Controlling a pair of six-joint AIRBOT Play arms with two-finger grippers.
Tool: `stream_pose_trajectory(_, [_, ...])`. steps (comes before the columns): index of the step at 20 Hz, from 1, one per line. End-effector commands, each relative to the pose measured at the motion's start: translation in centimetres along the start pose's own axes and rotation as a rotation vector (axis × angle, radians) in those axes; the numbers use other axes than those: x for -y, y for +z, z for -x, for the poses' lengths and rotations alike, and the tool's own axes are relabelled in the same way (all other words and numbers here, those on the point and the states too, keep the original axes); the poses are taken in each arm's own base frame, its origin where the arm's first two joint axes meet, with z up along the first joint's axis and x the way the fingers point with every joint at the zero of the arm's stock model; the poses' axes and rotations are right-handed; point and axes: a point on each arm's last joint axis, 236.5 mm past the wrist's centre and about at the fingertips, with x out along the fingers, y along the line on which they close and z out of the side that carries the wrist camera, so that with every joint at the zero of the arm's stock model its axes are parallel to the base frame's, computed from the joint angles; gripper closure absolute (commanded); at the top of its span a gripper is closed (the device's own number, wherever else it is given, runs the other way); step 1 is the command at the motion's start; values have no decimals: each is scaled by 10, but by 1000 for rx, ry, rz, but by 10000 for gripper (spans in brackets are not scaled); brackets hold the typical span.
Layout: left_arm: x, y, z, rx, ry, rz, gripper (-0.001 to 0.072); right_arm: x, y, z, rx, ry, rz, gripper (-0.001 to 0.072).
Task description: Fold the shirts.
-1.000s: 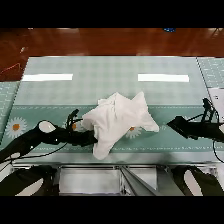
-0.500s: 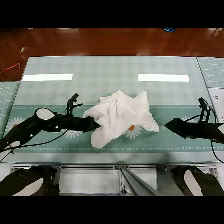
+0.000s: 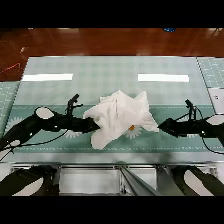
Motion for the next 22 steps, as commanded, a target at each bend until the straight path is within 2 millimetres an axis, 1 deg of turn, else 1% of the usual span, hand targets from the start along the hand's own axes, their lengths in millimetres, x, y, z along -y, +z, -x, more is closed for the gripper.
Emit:
stream_pose_trajectory(1, [0, -1, 0, -4, 0, 6, 684, -12, 9, -25, -36, 114, -32, 309])
stream_pose_trajectory(3, [0, -1, 0, -4, 0, 6, 684, -19, -1, -42, -106, 112, -1, 309])
stream_pose_trajectory(4, [0, -1, 0, -4, 0, 6, 684, -26, -5, -51, -136, 103, 38, 313])
stream_pose_trajectory(5, [0, -1, 0, -4, 0, 6, 684, -35, -6, -56, -150, 99, 80, 422])
stream_pose_trajectory(6, [1, 0, 1, -2, -1, 5, 684, -45, -3, -57, -149, 96, 127, 612])
stream_pose_trajectory(7, [3, 2, 2, 2, -4, 0, 684, -58, 4, -53, -137, 108, 163, 691])
stream_pose_trajectory(9, [13, 11, 8, 11, -24, -23, 683, -81, 24, -35, -87, 124, 207, 692])
stream_pose_trajectory(11, [28, 25, 20, 30, -52, -75, 683, -90, 45, -10, -39, 65, 260, 692])
stream_pose_trajectory(12, [37, 37, 30, 51, -68, -111, 684, -95, 53, 6, -20, 33, 291, 692])
stream_pose_trajectory(13, [46, 50, 42, 83, -79, -136, 684, -101, 62, 22, 9, 4, 323, 692])
stream_pose_trajectory(14, [57, 69, 59, 132, -93, -158, 684, -109, 74, 42, 55, -25, 355, 692])
stream_pose_trajectory(16, [82, 105, 105, 249, -115, -220, 684, -137, 99, 96, 196, -68, 433, 692])
stream_pose_trajectory(18, [111, 137, 164, 387, -124, -302, 684, -172, 119, 161, 372, -92, 504, 692])
stream_pose_trajectory(19, [127, 150, 199, 465, -120, -346, 684, -192, 125, 197, 470, -93, 538, 692])
stream_pose_trajectory(20, [142, 158, 232, 540, -113, -382, 684, -212, 127, 232, 563, -87, 571, 692])
stream_pose_trajectory(21, [159, 164, 269, 625, -101, -422, 684, -234, 125, 271, 663, -73, 604, 692])
stream_pose_trajectory(22, [175, 166, 303, 704, -84, -463, 684, -253, 120, 307, 753, -57, 634, 692])
